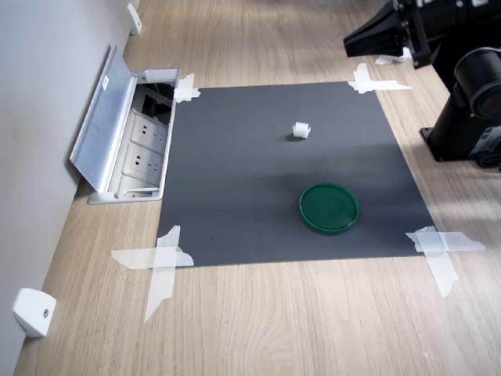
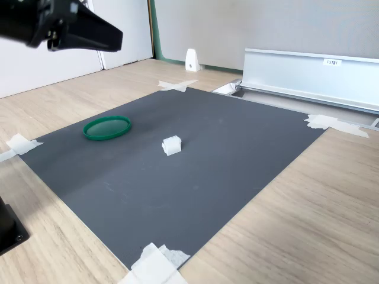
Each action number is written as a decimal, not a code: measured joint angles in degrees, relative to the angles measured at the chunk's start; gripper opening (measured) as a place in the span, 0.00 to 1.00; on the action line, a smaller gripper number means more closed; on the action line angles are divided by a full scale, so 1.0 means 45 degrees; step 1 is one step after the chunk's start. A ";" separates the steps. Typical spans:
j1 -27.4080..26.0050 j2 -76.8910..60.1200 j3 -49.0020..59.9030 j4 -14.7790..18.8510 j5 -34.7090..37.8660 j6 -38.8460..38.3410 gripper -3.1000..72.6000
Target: Grasp a white terminal and put it on the green lid.
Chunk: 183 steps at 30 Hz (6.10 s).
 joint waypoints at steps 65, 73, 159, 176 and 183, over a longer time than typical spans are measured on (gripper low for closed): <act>-0.1368 1.5816 -0.7698 0.0747 0.3817 -0.3995 1.00; -0.1368 1.6008 -0.7723 0.1424 0.3564 -0.3995 0.98; 0.0261 1.4078 -0.5998 0.0702 0.4382 -0.4088 0.16; 0.6726 1.3583 -0.6514 0.0896 0.4718 -0.3142 0.16; 0.6749 1.4498 -0.6514 0.0671 0.4503 -0.3175 0.17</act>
